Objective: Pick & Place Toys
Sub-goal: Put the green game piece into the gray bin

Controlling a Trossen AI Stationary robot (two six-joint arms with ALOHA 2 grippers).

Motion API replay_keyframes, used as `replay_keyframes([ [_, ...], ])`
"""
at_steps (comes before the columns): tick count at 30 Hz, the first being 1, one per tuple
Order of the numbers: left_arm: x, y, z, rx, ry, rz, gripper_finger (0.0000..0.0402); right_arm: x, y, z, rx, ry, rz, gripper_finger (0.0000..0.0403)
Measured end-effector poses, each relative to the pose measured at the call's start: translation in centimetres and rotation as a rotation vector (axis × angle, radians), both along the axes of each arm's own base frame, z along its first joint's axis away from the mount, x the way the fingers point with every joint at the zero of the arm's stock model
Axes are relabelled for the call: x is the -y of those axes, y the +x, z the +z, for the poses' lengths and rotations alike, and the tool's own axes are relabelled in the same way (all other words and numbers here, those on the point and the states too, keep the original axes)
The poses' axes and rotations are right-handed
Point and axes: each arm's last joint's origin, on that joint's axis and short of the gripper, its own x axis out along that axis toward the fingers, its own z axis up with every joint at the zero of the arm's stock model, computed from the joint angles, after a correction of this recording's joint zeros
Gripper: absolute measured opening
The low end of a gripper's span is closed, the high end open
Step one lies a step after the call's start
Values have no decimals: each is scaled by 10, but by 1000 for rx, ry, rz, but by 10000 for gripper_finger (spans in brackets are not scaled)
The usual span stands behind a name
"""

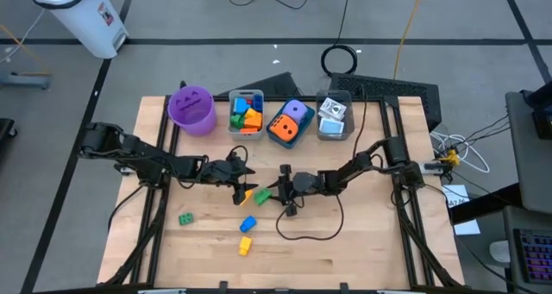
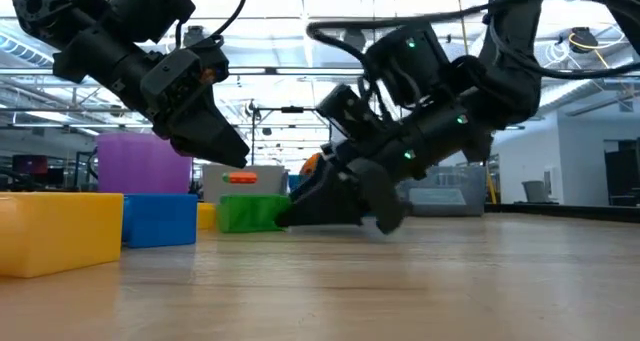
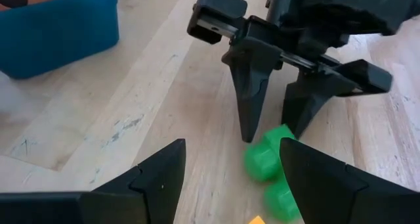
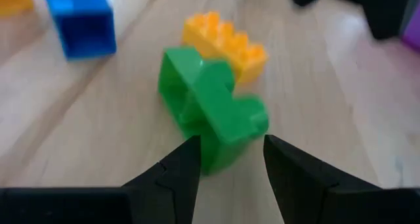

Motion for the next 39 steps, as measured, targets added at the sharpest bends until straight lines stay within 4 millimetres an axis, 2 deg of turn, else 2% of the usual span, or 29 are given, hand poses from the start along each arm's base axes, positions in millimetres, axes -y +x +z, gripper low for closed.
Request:
replay_keyframes([
  [4,0,0,0,0,0,0,255,-1,5,1,14,2,-2,154],
  [7,0,0,0,-1,0,0,255,0,6,1,14,23,-13,134],
  [20,0,0,0,0,-4,3,255,25,9,3,27,145,-129,8],
  [34,0,0,0,7,-17,14,255,25,9,3,28,94,-108,3],
  [39,0,5,8,96,-29,18,255,24,8,11,39,52,-89,2],
])
